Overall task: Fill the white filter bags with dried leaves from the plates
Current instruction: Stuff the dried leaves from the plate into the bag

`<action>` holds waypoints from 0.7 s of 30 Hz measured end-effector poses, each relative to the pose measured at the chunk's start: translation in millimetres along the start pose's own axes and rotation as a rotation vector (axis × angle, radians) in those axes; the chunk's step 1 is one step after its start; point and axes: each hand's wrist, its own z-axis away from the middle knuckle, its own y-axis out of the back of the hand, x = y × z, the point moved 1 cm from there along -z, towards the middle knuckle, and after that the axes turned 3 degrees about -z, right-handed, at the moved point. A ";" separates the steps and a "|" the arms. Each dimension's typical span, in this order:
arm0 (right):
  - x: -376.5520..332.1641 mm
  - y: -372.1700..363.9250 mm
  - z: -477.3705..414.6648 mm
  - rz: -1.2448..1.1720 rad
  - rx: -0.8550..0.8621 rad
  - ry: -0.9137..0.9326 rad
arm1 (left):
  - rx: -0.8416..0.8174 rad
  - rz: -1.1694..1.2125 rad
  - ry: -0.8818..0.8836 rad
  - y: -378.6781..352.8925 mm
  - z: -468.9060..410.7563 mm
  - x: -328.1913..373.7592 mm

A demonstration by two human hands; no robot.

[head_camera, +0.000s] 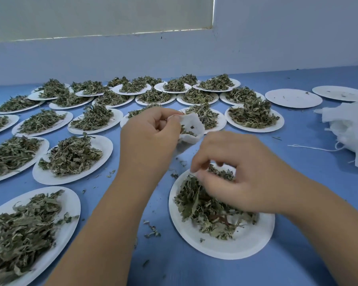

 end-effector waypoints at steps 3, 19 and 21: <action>-1.7 -8.0 2.5 0.078 -0.285 -0.019 | 0.028 -0.006 0.018 2.8 -3.2 -3.3; -1.2 -9.9 3.3 0.242 -0.508 -0.022 | -0.020 -0.110 0.001 -0.2 -6.1 -8.5; -2.4 -12.1 4.2 0.267 -0.507 -0.006 | -0.025 -0.111 0.011 -0.6 -6.5 -9.3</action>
